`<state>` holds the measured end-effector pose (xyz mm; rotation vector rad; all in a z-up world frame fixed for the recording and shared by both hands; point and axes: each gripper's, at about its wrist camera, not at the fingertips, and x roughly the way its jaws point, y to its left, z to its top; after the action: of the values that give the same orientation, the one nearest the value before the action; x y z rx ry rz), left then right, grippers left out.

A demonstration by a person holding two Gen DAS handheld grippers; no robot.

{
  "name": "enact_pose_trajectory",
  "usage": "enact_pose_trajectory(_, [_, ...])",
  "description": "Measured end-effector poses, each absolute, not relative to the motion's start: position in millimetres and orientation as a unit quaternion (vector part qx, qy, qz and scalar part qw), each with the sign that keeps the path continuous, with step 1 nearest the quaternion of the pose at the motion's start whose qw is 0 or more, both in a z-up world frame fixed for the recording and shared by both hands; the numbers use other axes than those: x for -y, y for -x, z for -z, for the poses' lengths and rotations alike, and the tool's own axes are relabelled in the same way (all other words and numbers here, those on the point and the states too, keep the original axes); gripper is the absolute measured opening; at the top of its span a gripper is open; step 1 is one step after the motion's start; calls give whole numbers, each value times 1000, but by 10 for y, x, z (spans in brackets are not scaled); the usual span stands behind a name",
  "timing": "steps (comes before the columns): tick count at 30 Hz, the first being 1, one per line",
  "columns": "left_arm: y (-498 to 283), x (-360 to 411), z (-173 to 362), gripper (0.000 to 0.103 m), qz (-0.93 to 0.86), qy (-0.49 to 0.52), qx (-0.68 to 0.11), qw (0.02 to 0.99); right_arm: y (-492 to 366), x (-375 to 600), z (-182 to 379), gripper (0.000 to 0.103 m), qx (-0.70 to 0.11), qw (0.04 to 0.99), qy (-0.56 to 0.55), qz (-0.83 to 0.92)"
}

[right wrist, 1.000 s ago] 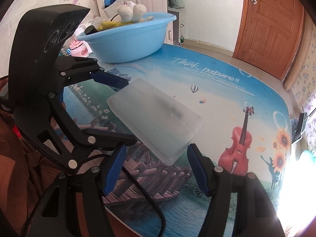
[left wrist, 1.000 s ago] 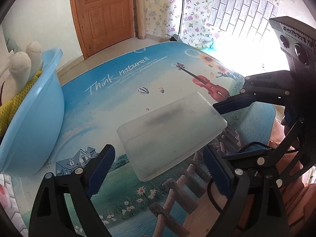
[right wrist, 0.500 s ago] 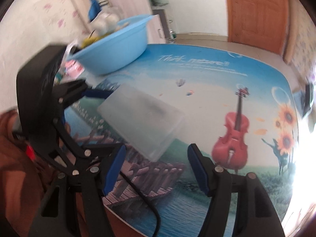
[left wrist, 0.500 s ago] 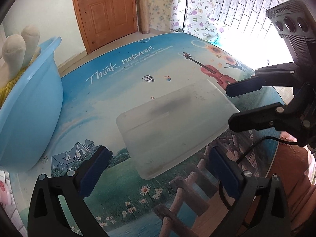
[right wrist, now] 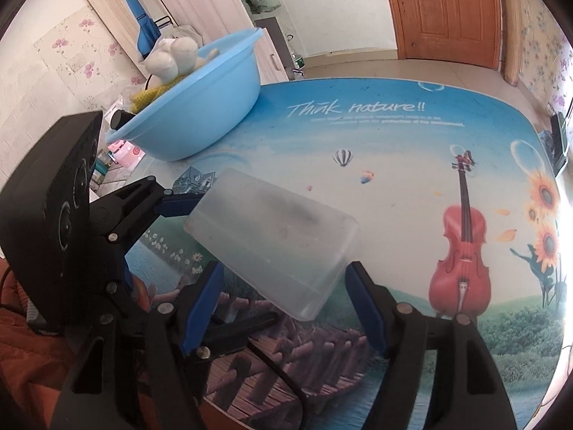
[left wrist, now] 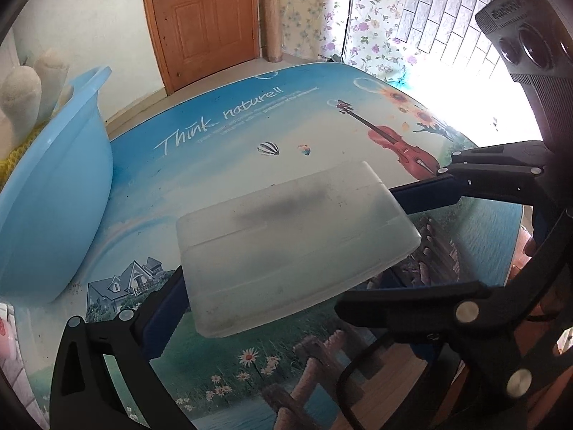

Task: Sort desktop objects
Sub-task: 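Grip the clear box with both grippers and lift it off the mat, then carry the clear box over the basin and open both grippers to drop it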

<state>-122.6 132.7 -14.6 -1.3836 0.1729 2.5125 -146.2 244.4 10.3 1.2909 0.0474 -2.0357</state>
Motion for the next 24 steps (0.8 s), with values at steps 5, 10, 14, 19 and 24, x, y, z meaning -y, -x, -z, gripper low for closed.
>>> enact_pose_trajectory(5, [1206,-1305,89,103,-866,480,-49,127,1458,-2406,-121,73,-25,362,-492,792])
enact_pose_trajectory(10, [1105,-1299,-120,103,-882,451,-64,119,1426,-2391,-228,73,-26,365,-479,798])
enact_pose_trajectory(14, [1015,-1282,-354,103,-896,423,-74,113,1356,-2324,-417,73,-40,367,-456,810])
enact_pose_trajectory(19, [906,-1239,-689,103,-912,392,-77,98,1230,-2249,-759,73,-70,370,-417,827])
enact_pose_trajectory(24, [764,-1128,-1027,103,-932,344,-83,72,1132,-2154,-1084,74,-90,380,-379,839])
